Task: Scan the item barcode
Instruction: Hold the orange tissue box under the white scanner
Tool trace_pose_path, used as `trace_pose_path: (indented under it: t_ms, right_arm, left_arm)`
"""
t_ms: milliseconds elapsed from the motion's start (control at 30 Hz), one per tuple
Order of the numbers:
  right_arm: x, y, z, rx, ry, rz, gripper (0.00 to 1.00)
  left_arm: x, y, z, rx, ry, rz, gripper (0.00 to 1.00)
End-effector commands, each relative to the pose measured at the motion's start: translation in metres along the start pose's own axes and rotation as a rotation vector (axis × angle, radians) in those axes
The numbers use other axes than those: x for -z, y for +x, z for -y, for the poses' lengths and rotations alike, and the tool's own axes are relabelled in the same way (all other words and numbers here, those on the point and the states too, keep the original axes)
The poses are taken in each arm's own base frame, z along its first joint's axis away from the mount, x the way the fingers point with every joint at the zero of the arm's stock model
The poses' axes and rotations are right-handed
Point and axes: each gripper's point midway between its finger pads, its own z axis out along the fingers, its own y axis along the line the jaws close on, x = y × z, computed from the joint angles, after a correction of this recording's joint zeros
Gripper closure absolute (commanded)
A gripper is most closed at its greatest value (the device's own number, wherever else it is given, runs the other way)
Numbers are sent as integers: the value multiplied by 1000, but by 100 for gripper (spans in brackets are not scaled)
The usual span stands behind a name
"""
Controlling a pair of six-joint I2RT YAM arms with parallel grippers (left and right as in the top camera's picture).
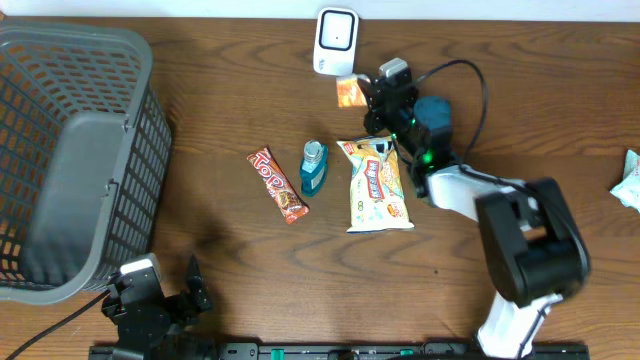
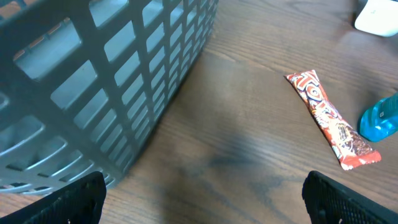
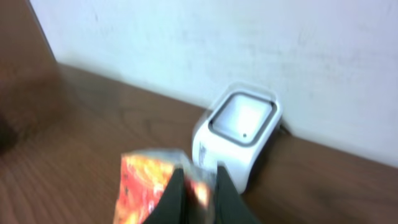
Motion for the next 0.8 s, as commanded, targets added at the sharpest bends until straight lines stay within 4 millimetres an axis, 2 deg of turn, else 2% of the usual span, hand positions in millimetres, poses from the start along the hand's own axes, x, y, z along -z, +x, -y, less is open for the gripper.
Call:
trace_pose_path:
  t_ms: [0,133,467,633,767]
  right_arm:
    - [-16,8,1,-29,-2,38,99]
    - [-46,15,8,-27,-3,56,99]
    - [-118,-15,30,3,1,179,99]
    - [-148,-10,47,9,50,179,99]
    - [-160,1,51,8,52,167,99]
  left_arm:
    - [1,-2,-3,5,-13,8,2]
    - [1,-2,-3,5,-13,8,2]
    - [1,-2,-3,5,-13,8,2]
    - [1,-2,-3,5,-13,8,2]
    - [1,-2,-3,5,-13,8,2]
